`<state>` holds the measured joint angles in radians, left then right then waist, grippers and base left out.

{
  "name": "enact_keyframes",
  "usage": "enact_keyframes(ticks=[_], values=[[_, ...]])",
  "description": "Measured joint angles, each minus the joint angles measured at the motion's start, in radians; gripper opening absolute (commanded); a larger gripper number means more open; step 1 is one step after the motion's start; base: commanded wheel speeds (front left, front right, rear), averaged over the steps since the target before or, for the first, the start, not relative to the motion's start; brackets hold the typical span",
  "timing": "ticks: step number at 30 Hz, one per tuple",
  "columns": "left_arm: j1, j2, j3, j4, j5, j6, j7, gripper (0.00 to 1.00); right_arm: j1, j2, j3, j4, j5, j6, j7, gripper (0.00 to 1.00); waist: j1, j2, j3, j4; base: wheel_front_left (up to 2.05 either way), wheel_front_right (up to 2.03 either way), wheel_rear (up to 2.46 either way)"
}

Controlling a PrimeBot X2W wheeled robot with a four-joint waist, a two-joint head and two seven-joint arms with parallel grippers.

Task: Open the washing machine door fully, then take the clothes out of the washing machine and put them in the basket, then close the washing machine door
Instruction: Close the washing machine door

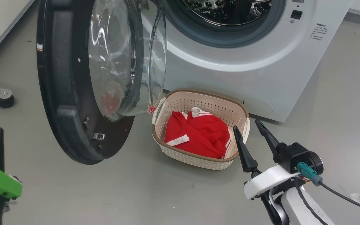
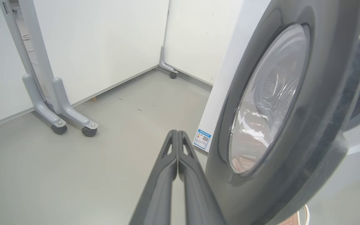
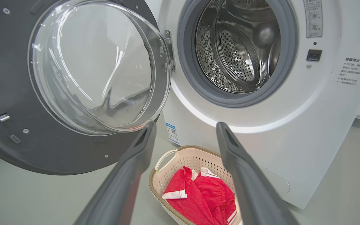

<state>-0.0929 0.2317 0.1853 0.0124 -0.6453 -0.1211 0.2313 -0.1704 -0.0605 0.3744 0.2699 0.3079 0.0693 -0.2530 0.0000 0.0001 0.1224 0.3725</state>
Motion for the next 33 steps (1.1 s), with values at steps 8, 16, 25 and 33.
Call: enact_keyframes(ticks=[8,16,25,33], values=[[0.057,0.009,-0.031,0.018,0.062,-0.004,-0.169,0.00,0.000,0.000,0.000,-0.001,0.000,0.000,0.000,1.00,0.0000,0.0000,-0.002,-0.008,0.00,0.00,0.00],[0.080,0.009,-0.056,0.072,0.086,-0.004,-0.278,1.00,0.001,0.001,0.000,-0.003,0.006,0.000,0.000,1.00,0.0000,0.0000,-0.004,-0.015,0.00,0.00,0.00],[0.091,0.012,-0.074,0.109,0.112,-0.004,-0.359,1.00,0.012,0.001,0.000,-0.003,0.006,0.000,0.000,1.00,0.0000,0.0000,-0.006,-0.019,0.00,0.00,0.00],[0.091,0.019,-0.094,0.142,0.119,-0.004,-0.412,1.00,0.014,0.001,0.002,-0.005,0.009,0.000,0.000,1.00,0.0000,0.0000,-0.008,-0.021,0.00,0.00,0.00]])
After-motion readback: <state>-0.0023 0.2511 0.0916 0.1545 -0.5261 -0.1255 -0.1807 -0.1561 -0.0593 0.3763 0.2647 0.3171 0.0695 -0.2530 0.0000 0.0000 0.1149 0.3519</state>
